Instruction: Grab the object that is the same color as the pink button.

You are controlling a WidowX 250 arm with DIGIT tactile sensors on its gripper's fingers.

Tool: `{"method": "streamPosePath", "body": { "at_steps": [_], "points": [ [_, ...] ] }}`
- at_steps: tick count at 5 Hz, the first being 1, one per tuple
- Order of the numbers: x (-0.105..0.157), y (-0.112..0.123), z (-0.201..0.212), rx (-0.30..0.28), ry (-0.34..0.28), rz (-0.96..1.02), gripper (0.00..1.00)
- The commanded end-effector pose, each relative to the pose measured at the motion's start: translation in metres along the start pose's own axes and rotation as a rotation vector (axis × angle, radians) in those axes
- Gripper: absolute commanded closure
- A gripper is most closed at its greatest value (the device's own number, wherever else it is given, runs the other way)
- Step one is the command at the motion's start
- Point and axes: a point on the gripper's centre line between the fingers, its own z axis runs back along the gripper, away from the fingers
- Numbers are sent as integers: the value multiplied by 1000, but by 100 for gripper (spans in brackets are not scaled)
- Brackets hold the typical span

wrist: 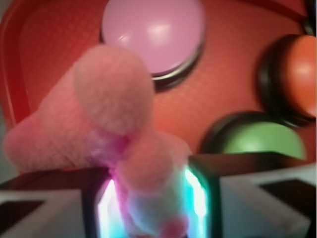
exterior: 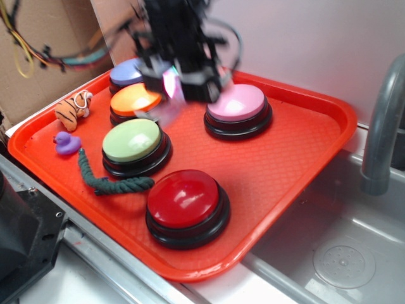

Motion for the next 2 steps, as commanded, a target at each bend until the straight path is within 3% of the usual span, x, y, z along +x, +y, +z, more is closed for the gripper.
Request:
{"method": "streamPosePath", "body": {
  "at_steps": [1,2],
  "points": [
    [1,39,67,-74,-109,158,100],
    [0,42,61,-25,-70,199,100]
  ]
}}
